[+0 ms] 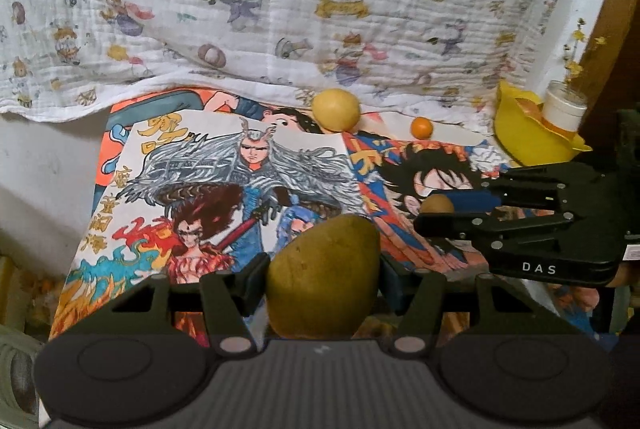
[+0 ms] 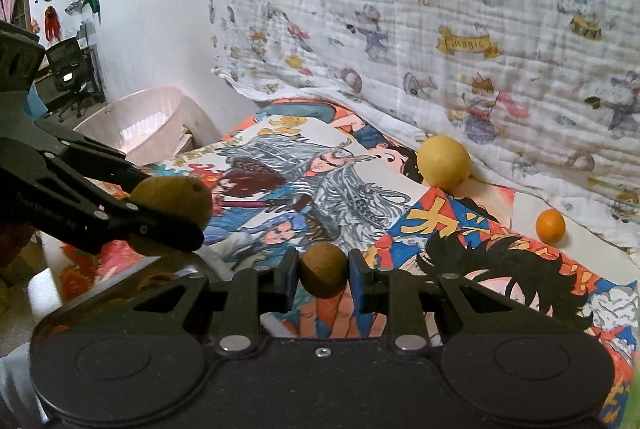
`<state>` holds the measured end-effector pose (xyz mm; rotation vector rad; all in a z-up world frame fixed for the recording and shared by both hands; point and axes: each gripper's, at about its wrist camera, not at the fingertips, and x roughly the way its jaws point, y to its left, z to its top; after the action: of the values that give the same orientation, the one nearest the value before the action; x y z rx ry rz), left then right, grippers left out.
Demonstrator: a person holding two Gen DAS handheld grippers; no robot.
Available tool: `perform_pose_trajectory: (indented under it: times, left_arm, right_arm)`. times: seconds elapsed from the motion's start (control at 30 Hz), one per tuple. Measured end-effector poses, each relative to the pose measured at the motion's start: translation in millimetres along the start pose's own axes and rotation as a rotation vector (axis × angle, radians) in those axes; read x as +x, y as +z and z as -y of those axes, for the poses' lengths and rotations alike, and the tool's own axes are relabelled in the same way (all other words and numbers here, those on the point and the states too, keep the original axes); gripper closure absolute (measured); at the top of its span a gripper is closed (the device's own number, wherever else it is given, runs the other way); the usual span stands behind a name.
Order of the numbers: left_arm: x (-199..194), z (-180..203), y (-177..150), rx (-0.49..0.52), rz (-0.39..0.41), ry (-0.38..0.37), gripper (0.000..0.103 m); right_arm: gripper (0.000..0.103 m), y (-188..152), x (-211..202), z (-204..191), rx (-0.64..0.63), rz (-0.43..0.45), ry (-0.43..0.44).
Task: Organize fruits
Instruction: 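Carry the pear in the left tool and the small brown fruit in the right tool over the tray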
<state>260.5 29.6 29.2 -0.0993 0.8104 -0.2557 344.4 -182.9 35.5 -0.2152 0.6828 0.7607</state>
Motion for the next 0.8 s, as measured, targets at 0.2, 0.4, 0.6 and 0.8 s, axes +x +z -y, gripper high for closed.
perform_pose_trajectory:
  times: [0.2, 0.4, 0.6, 0.8]
  left_arm:
    - [-20, 13, -17, -0.002, 0.010, -0.024, 0.041]
    - [-33, 27, -36, -0.004, 0.006, -0.044, 0.041]
    - [-41, 42, -56, -0.005, -0.007, -0.063, 0.041]
    - [-43, 49, -71, -0.022, -0.017, -0.069, 0.042]
  right_arm:
    - [0.075, -9, -29, -17, -0.013, 0.018, 0.006]
    - [0.075, -25, -58, -32, -0.008, 0.027, 0.000]
    - [0.075, -47, -89, -43, 0.007, 0.023, -0.014]
    - [0.075, -71, -110, -51, 0.024, -0.004, -0.028]
